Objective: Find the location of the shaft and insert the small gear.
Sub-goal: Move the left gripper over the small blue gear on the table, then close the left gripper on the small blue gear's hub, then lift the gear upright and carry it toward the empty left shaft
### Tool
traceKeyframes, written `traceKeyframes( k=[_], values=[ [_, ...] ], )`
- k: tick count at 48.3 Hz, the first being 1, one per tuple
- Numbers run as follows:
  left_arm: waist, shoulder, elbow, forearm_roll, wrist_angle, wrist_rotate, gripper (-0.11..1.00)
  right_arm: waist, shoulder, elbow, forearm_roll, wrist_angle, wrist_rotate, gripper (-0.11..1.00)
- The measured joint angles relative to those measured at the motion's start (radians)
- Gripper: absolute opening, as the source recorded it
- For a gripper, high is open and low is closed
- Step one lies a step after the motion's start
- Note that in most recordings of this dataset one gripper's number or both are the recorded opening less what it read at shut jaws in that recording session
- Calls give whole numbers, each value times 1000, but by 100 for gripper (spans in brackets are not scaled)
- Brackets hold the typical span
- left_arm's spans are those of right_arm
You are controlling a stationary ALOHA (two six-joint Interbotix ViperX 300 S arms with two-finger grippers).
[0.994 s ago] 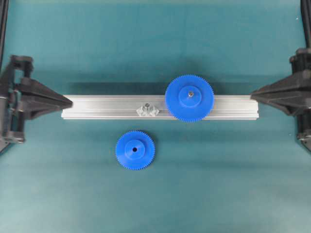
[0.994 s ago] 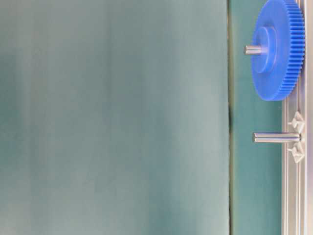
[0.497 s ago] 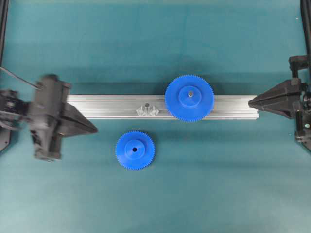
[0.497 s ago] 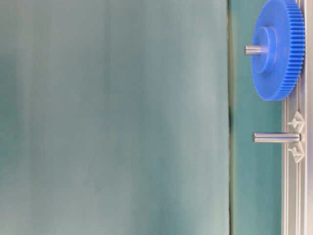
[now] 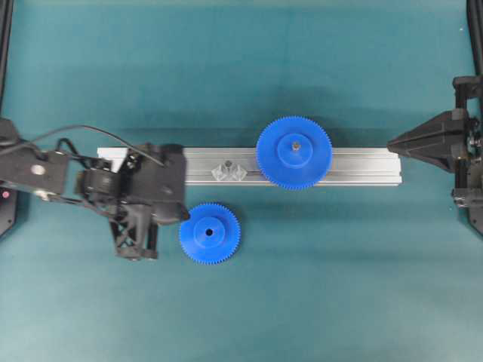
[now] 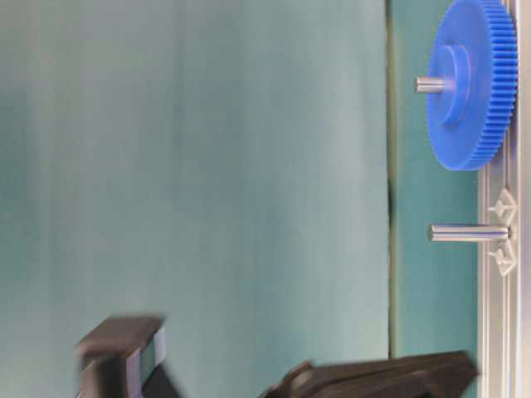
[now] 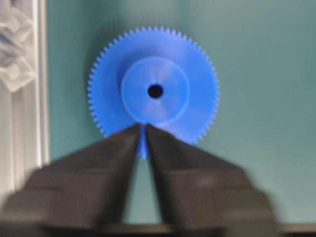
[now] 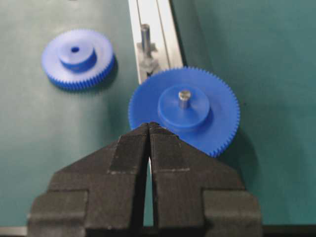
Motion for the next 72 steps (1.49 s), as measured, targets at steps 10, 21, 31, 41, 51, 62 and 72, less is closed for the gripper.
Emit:
traceKeyframes(
  k=[10, 21, 31, 41, 51, 62, 72],
  values=[
    [-12, 83, -57, 2, 8, 15, 89, 0, -14, -2, 0, 11, 2, 5],
    [-12, 189, -120, 2, 29, 17, 92, -2, -43, 8, 0, 17, 2, 5],
    [-12, 238, -152, 2, 51, 17, 92, -2, -60, 9, 0, 41, 2, 5],
    [-12, 258, -158, 2, 55, 17, 92, -2, -67, 18, 0, 46, 2, 5],
    [-14, 264, -158, 2, 55, 12, 92, 0, -71, 23, 0, 46, 2, 5],
    [-17, 273, -160, 2, 55, 9, 92, 0, -72, 26, 0, 46, 2, 5],
    [-18, 281, -167, 2, 60, 9, 92, 0, -71, 28, 0, 46, 2, 5]
  ],
)
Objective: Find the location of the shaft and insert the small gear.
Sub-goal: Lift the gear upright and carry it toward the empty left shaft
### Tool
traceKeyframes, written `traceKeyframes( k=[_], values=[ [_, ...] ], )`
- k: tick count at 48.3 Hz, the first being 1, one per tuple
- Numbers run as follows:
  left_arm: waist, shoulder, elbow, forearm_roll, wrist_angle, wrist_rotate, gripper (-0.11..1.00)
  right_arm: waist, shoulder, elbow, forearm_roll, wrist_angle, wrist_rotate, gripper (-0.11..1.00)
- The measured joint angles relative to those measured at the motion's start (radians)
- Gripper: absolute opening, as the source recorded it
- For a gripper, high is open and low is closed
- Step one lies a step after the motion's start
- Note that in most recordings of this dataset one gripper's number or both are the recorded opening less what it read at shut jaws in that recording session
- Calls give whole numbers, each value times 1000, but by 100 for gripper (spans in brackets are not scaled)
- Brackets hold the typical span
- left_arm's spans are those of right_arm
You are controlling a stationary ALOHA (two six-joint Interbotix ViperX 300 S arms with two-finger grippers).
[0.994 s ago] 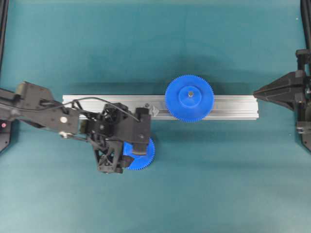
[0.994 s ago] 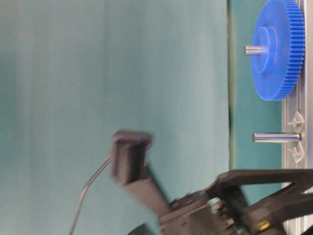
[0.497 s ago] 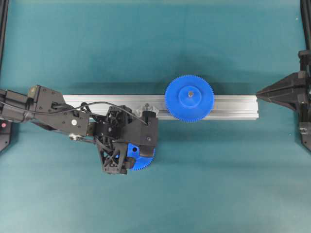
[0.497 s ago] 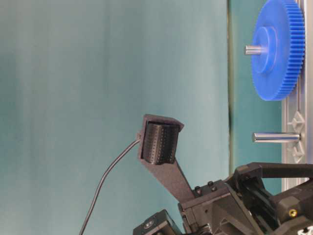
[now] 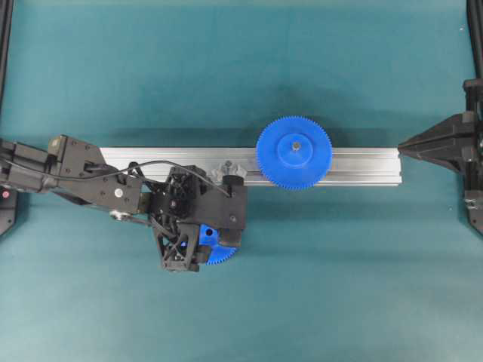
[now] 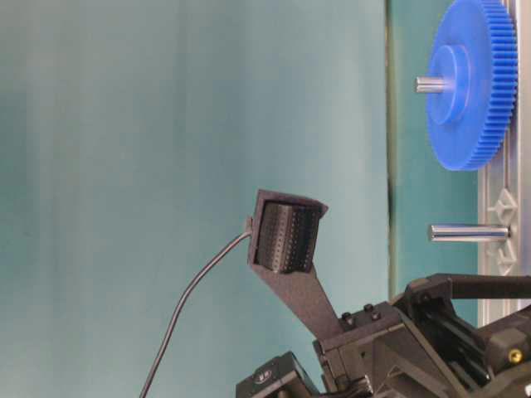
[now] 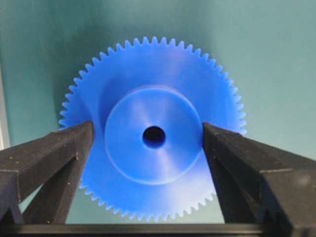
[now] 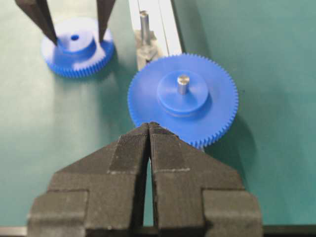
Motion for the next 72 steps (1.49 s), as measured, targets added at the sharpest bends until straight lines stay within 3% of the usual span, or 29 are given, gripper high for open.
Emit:
traceKeyframes(
  k=[11, 20, 36, 53, 72],
  values=[
    [0, 3, -15, 0, 97, -5, 87, 0, -2, 0, 0, 2, 0, 5],
    [-9, 8, -38, 0, 172, -3, 64, -2, -2, 3, 0, 0, 2, 5],
    [-9, 3, -69, 0, 179, 3, 64, -2, -8, 12, 2, -6, 2, 5],
    [25, -129, -94, 3, 184, 23, 64, 0, -41, 17, 2, -6, 2, 5],
    [140, -195, -106, 5, 192, 160, 64, -2, -57, 21, 3, -2, 25, 5]
  ],
)
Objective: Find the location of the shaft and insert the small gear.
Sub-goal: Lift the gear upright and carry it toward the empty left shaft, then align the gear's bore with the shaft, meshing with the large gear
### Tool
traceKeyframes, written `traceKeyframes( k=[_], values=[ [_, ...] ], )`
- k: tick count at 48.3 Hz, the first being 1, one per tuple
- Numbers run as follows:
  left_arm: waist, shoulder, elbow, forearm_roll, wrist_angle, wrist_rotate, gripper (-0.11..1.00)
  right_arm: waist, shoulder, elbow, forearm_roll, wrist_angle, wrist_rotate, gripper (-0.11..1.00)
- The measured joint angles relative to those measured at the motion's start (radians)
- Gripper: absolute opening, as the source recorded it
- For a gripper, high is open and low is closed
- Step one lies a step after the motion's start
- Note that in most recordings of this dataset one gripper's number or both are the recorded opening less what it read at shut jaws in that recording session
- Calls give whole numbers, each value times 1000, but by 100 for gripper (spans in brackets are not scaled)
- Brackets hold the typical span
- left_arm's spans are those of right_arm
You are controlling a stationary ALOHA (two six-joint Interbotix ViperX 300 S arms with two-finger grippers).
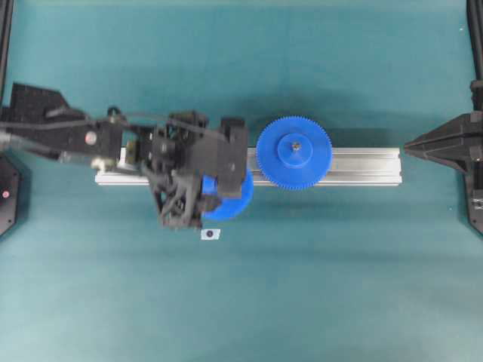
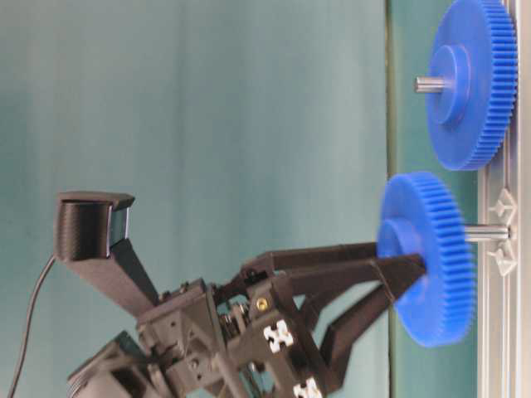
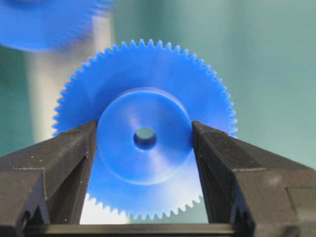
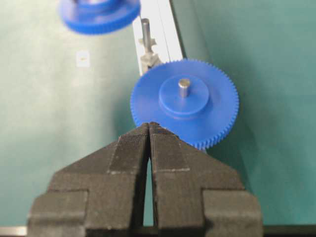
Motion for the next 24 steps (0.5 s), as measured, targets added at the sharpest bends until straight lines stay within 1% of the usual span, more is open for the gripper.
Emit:
traceKeyframes(
  k=[8, 24],
  values=[
    [26, 0, -2, 0, -2, 26, 64, 0, 0, 2, 0, 0, 2, 5],
    [57, 18, -2, 0, -43, 29, 64, 2, -2, 11, 0, -2, 2, 5]
  ],
)
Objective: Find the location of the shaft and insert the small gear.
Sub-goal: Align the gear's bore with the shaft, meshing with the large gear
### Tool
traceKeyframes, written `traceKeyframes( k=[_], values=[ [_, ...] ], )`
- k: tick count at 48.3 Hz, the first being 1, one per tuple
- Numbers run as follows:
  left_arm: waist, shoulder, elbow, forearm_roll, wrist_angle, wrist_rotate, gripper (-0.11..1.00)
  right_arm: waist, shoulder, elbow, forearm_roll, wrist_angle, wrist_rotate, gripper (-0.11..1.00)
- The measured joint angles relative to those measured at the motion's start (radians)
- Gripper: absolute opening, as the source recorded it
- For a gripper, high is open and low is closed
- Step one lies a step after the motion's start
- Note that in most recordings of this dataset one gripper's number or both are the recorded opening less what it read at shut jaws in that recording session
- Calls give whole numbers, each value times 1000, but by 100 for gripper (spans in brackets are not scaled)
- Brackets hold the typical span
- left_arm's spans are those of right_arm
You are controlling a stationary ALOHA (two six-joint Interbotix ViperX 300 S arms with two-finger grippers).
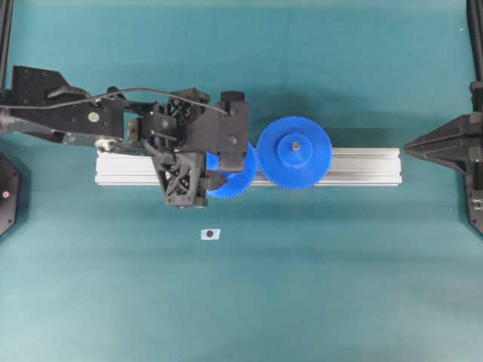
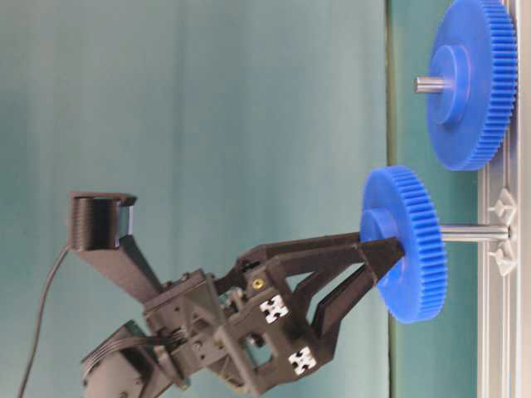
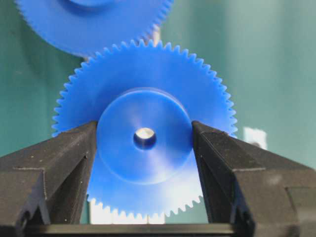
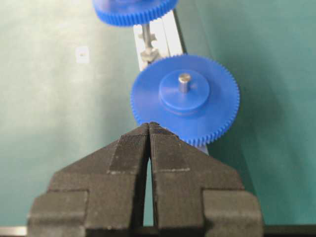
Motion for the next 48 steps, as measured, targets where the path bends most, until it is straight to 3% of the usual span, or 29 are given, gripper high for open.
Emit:
traceKeyframes(
  k=[48],
  values=[
    [28, 49, -14, 0, -14, 21, 64, -2, -20, 17, -2, 2, 2, 5]
  ],
)
